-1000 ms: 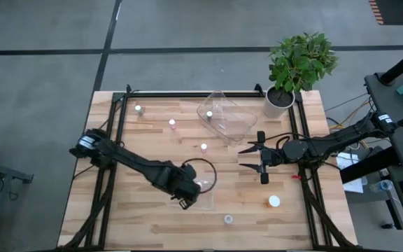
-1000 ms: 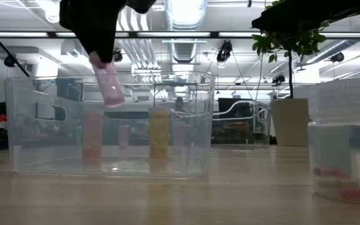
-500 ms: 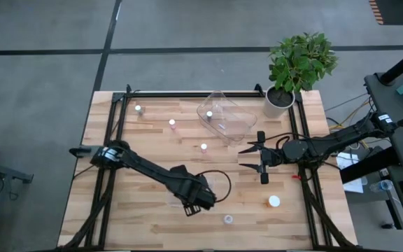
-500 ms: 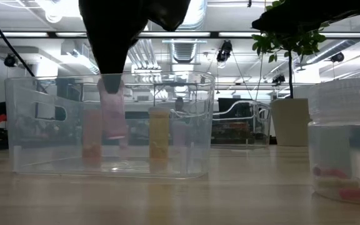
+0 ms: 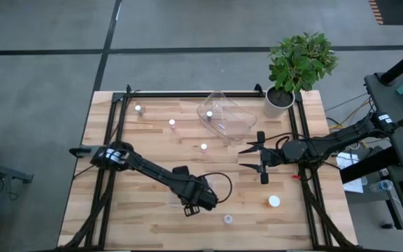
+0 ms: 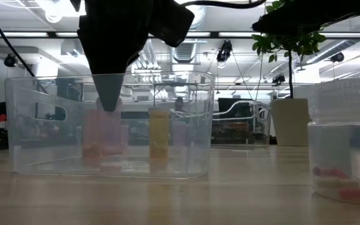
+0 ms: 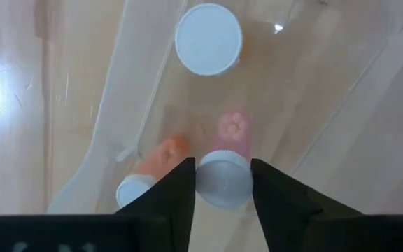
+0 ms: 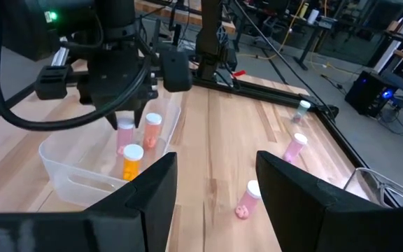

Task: Pick and place medicine bottles into bin by pill shape (circle, oval)
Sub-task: Put the bottom purple tablet bottle into the bottom transparent bin, then put the transparent capsule bottle into the top transparent bin

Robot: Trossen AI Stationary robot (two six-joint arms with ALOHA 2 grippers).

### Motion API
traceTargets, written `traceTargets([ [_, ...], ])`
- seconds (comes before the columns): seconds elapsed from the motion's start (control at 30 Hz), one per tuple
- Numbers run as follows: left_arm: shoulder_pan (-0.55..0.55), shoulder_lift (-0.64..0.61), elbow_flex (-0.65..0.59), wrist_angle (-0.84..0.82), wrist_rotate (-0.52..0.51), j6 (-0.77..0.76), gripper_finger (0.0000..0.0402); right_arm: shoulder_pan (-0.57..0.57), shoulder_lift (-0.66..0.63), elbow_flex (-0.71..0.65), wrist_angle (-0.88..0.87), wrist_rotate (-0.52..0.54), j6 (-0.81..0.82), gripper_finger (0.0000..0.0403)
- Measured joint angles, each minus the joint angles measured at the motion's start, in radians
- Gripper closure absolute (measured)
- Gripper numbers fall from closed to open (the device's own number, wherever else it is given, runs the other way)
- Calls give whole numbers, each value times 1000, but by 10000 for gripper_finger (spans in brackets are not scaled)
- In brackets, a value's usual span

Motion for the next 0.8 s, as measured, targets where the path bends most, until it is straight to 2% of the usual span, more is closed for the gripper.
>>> traceTargets([
  [0.23, 4, 0, -10, -1, -6, 0, 250, 0, 0, 0, 0, 0, 0, 216],
  [0.47, 4, -11, -10, -2, -5, 23, 247, 0, 0, 0, 0, 0, 0, 216],
  [0.8, 11, -92, -10, -5, -7, 82, 246, 0, 0, 0, 0, 0, 15, 216],
])
